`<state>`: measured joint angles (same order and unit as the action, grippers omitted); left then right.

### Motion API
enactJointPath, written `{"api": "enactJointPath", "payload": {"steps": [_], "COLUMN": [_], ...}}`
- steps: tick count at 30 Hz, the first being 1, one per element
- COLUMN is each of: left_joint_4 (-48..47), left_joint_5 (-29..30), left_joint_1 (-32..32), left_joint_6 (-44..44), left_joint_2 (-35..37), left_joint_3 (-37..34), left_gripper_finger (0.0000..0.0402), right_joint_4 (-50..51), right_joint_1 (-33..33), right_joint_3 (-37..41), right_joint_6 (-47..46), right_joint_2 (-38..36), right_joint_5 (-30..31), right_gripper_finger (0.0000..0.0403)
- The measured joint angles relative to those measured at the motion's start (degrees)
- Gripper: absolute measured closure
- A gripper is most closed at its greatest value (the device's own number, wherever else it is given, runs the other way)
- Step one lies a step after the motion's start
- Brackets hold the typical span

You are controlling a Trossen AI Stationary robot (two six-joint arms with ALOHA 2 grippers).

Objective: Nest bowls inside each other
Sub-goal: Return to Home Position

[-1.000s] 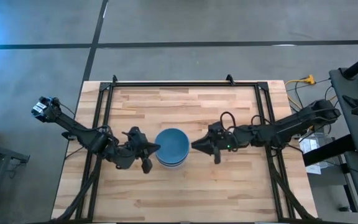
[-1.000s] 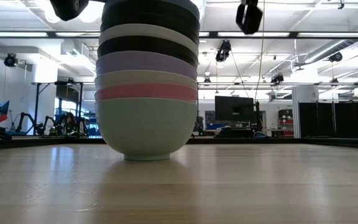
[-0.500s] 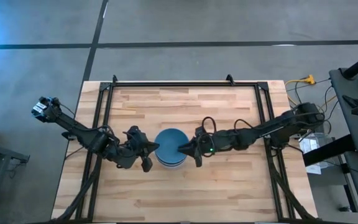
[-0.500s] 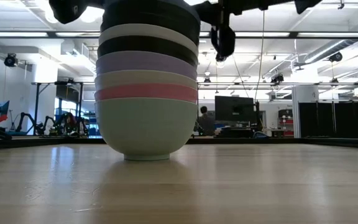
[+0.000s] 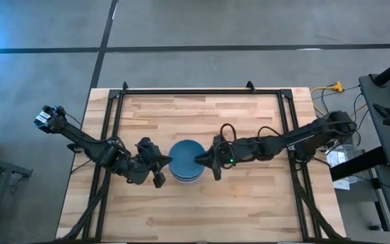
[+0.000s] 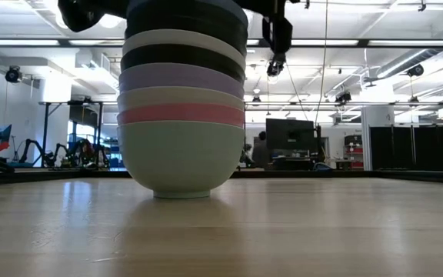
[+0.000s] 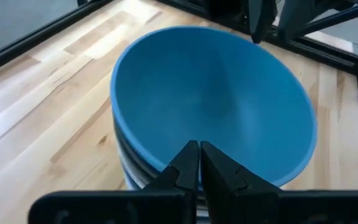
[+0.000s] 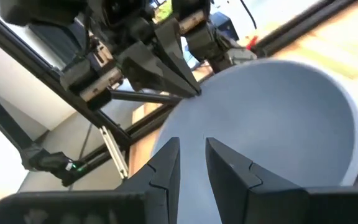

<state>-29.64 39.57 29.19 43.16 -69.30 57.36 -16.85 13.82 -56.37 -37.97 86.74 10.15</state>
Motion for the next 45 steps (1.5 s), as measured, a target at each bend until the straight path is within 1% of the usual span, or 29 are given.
{"api": "enactJointPath", "payload": {"steps": [7, 10, 11, 12, 14, 15, 17, 19, 20, 22, 24, 27, 30, 32, 35, 38, 41, 43, 45], "left_joint_4": [0.7, 1.7, 3.2, 5.5, 12.3, 16.7, 25.1, 31.4, 33.9, 36.3, 36.2, 36.2, 35.9, 34.3, 29.2, 24.9, 25.3, 25.9, 27.3], "left_joint_5": [-0.2, -0.2, -0.2, -0.2, -1.0, -2.3, -7.2, -11.8, -13.0, -13.7, -13.7, -13.8, -13.7, -13.7, -13.1, -10.9, -10.5, -10.2, -9.0], "left_joint_1": [0.0, 0.0, 0.0, 0.0, 0.0, -0.3, -0.9, -2.1, -3.0, -5.0, -7.2, -11.1, -14.2, -15.5, -16.5, -16.5, -16.5, -16.5, -16.5], "left_joint_6": [0.0, -0.3, -0.6, -1.2, -4.5, -7.4, -14.4, -19.4, -21.0, -23.8, -27.0, -30.0, -32.8, -35.3, -36.5, -36.5, -36.5, -36.1, -34.6], "left_joint_2": [1.8, 3.1, 3.5, 4.0, 4.6, 4.8, 4.7, 4.7, 4.7, 5.3, 6.9, 11.3, 16.7, 20.7, 27.0, 31.8, 34.1, 37.5, 40.3], "left_joint_3": [1.1, 2.1, 2.1, 2.2, 1.8, 1.6, 1.5, 1.7, 2.0, 2.5, 2.5, 2.0, 0.9, 0.3, 0.2, -0.2, -3.2, -6.1, -10.3], "left_gripper_finger": [0.0402, 0.0402, 0.0402, 0.0402, 0.0402, 0.0402, 0.0402, 0.0402, 0.0402, 0.0402, 0.0402, 0.0402, 0.0402, 0.0402, 0.0402, 0.0402, 0.0402, 0.0402, 0.0402], "right_joint_4": [-0.9, -4.0, -6.1, -9.3, -18.7, -24.1, -36.1, -45.7, -49.3, -52.8, -53.3, -53.2, -51.5, -47.6, -37.1, -27.7, -26.5, -27.7, -31.2], "right_joint_1": [0.0, 0.2, 0.1, 0.1, 0.1, 0.1, -0.4, -1.8, -3.0, -6.1, -10.0, -16.8, -23.6, -27.8, -33.3, -37.5, -40.1, -41.7, -42.5], "right_joint_3": [-0.7, -0.7, -0.6, -0.6, -0.6, -0.6, -0.6, -0.6, -0.6, -0.6, -0.6, -0.5, -0.4, 0.3, 2.2, 4.6, 8.8, 12.6, 17.1], "right_joint_6": [3.9, 4.9, 4.9, 5.0, 5.0, 5.0, 5.0, 5.0, 5.0, 5.0, 4.9, 3.5, 2.6, 3.5, 8.3, 12.8, 13.4, 10.8, 7.1], "right_joint_2": [-3.6, -4.8, -4.9, -4.6, -3.5, -2.7, -0.8, 0.2, 0.4, -0.1, -1.3, -4.7, -9.9, -14.5, -22.6, -30.1, -35.1, -37.8, -40.0], "right_joint_5": [0.0, -0.3, -1.7, -3.8, -9.0, -11.6, -15.4, -17.6, -17.9, -18.5, -21.3, -26.7, -31.0, -32.7, -33.1, -31.7, -31.0, -31.0, -30.0], "right_gripper_finger": [0.033, 0.033, 0.033, 0.033, 0.033, 0.033, 0.033, 0.033, 0.033, 0.033, 0.033, 0.033, 0.033, 0.033, 0.033, 0.033, 0.033, 0.033, 0.033]}}
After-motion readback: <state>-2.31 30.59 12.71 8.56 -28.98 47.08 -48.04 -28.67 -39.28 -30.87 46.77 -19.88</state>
